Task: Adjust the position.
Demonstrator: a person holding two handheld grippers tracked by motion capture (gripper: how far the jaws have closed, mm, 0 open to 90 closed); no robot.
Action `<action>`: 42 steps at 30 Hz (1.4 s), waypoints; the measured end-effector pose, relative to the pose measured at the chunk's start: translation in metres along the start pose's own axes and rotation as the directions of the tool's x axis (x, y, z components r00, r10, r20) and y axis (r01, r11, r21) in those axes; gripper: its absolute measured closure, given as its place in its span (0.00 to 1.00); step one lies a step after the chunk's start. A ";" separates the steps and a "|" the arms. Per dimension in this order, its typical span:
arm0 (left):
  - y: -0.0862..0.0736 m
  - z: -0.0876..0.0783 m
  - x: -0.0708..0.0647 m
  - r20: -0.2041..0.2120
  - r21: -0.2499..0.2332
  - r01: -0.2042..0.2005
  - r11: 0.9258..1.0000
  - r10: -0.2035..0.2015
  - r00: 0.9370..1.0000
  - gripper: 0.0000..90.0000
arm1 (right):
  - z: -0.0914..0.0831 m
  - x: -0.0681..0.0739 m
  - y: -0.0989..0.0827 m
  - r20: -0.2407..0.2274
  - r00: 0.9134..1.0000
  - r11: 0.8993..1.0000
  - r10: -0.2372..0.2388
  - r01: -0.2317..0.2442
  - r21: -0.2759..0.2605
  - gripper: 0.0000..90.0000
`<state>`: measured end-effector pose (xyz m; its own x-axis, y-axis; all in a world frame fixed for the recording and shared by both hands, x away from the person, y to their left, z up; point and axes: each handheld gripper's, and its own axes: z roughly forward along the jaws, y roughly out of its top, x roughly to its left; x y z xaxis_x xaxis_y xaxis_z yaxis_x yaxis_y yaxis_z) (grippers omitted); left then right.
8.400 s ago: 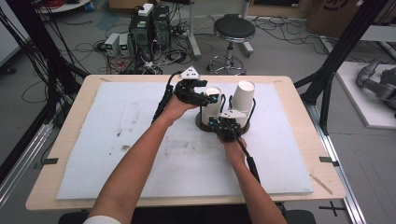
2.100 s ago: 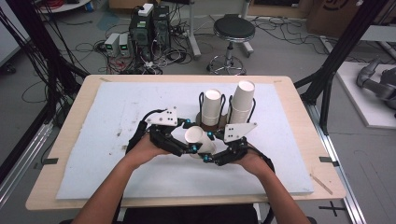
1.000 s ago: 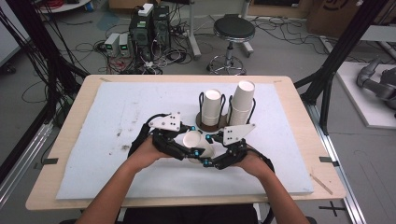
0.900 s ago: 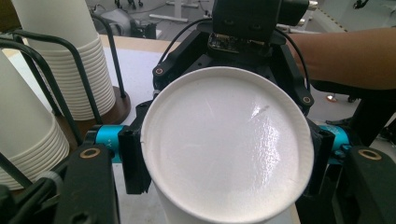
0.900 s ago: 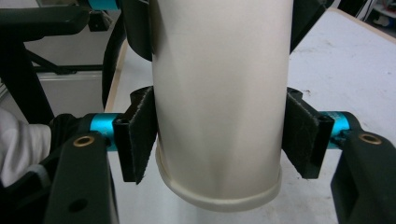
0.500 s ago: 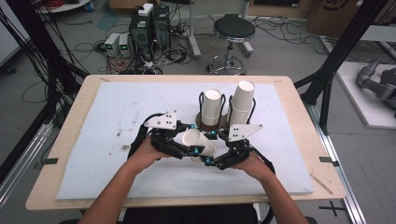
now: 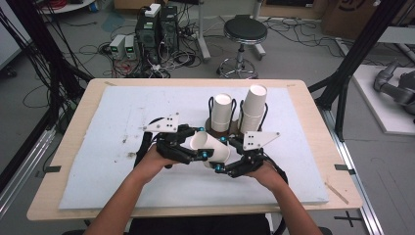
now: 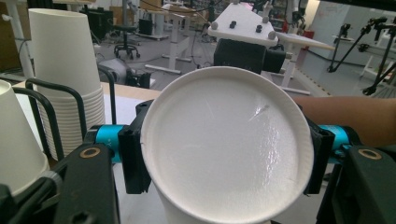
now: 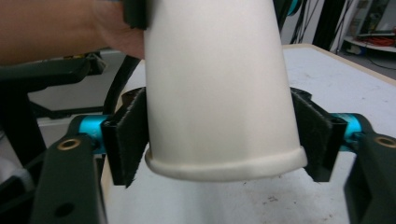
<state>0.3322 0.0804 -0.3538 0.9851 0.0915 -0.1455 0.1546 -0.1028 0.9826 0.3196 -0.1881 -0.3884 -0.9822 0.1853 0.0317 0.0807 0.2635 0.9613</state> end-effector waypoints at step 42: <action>-0.002 0.001 -0.002 0.013 0.105 -0.027 0.994 0.026 1.000 0.40 | -0.006 -0.005 0.000 -0.031 0.999 0.997 0.017 -0.015 0.071 0.23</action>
<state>0.3299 0.0795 -0.3560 0.9897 0.0756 -0.1212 0.1345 -0.2085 0.9687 0.3235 -0.1951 -0.3867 -0.9854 0.1606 0.0566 0.1072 0.3268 0.9390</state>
